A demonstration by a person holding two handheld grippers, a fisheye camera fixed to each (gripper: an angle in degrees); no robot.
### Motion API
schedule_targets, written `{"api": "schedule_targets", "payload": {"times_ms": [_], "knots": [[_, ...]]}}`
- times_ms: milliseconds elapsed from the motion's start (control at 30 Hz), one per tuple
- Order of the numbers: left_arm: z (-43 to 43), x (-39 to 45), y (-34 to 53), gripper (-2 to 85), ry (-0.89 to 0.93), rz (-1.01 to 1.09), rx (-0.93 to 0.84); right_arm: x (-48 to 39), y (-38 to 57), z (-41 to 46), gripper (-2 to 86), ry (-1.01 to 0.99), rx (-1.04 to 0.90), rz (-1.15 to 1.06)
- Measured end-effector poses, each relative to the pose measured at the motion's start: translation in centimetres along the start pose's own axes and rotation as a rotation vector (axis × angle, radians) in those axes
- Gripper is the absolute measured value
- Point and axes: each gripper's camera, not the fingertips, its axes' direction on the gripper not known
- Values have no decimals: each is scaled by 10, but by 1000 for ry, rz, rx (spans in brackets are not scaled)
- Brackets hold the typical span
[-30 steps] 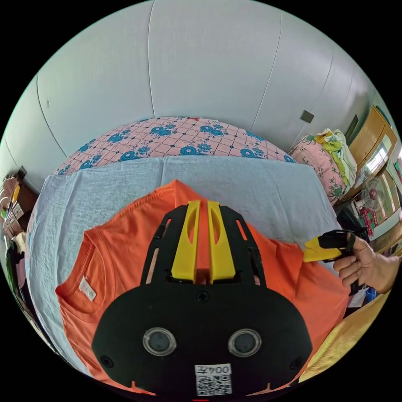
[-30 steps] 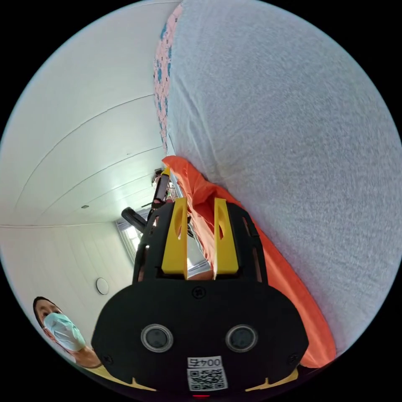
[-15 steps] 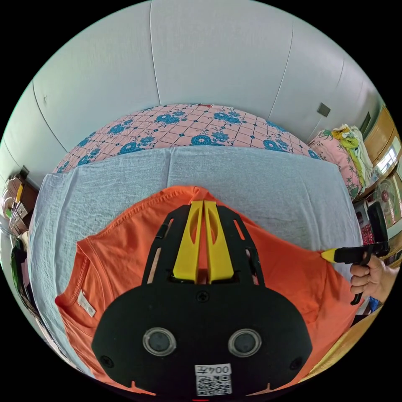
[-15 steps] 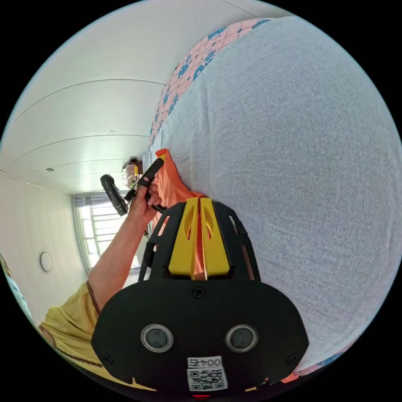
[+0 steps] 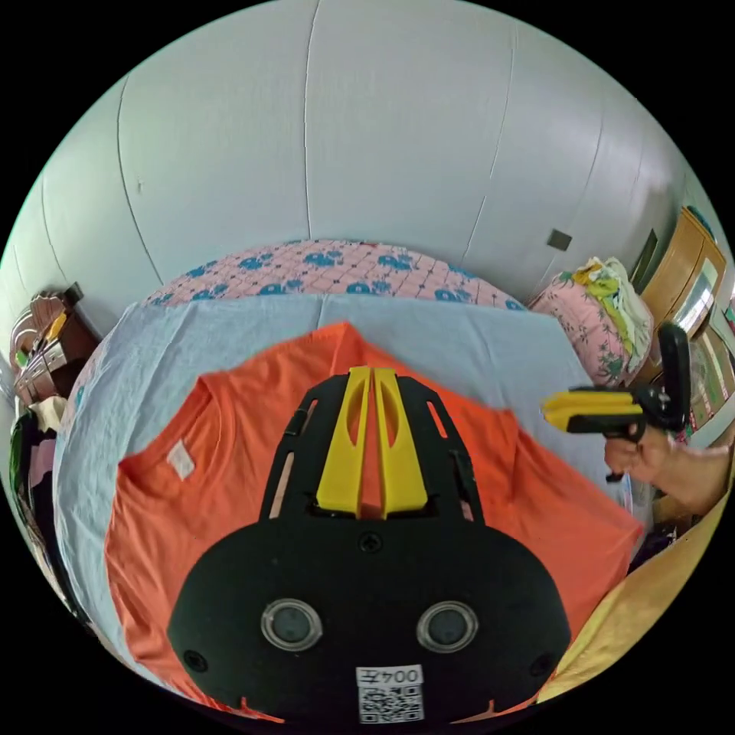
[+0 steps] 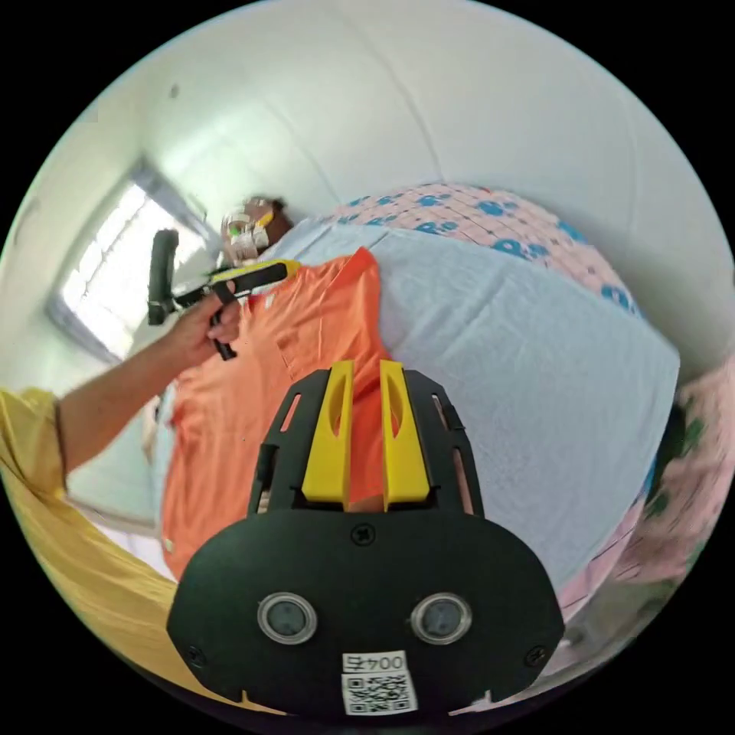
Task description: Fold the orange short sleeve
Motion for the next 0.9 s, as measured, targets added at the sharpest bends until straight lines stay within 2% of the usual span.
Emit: {"api": "schedule_targets", "payload": {"times_ms": [67, 167, 367, 500, 767, 900], "knots": [[-13, 15, 45, 8, -33, -25, -25, -46, 2, 23, 76, 90, -48, -194], [-19, 22, 80, 7, -69, -92, -57, -91, 11, 49, 60, 211, -68, -362], [-14, 22, 58, 5, -173, -47, -81, -143, 44, 108, 47, 340, -163, -576], [8, 11, 47, 6, -202, -49, -179, -156, 65, 145, 28, 375, -270, -664], [-12, 18, 53, 6, -258, 6, -140, -169, 77, 170, -4, 403, -286, -721], [-28, 1, 53, 7, -201, -49, -152, -163, 76, 175, 4, 363, -291, -702]]}}
